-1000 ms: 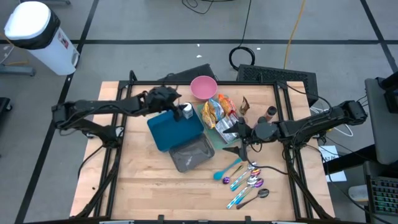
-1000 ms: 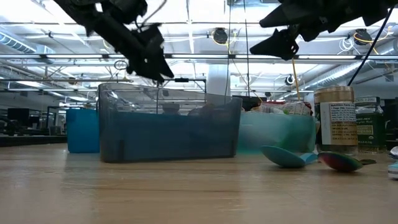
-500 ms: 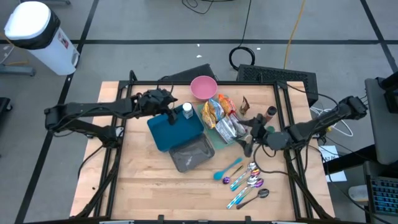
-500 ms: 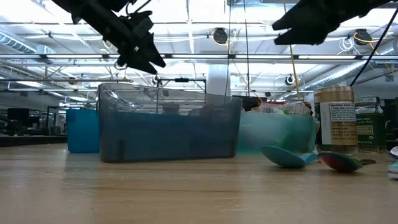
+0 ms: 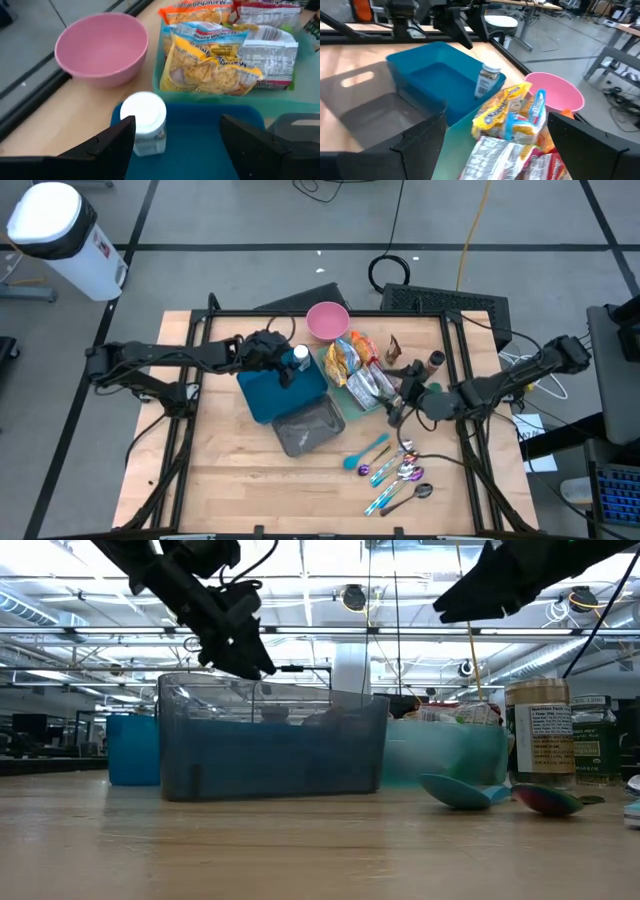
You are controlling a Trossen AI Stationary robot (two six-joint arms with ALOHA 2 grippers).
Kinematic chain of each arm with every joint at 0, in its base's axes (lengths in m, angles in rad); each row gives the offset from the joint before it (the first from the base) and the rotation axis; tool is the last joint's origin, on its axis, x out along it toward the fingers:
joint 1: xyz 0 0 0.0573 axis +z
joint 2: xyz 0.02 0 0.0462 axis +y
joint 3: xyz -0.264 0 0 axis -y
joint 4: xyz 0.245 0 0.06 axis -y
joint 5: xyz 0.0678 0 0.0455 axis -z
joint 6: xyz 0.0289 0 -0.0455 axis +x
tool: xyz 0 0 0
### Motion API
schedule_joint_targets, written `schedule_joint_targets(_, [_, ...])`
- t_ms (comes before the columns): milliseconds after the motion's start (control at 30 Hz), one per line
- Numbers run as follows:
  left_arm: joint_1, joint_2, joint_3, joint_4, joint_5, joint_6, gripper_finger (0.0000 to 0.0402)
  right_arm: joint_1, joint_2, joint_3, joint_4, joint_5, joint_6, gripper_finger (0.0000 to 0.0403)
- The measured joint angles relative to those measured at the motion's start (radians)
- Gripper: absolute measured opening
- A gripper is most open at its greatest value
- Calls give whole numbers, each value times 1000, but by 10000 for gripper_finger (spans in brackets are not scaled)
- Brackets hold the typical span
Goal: Pick & Place Food Item
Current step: Put the orange seasoning pack into the blue bin
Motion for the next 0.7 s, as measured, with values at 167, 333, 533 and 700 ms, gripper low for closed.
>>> schedule_joint_targets(167, [10,2,0,70,0,79,295,-117,9,0,50,-60,-35,338])
schedule_joint_targets(333, [20,1,0,91,1,124,293,-307,2,4,113,-307,-62,338])
schedule_joint_targets(533, [23,2,0,92,0,180,295,-491,11,114,-50,-420,-32,338])
schedule_joint_targets(700, [37,2,0,97,0,227,300,-583,37,283,-299,-419,36,338])
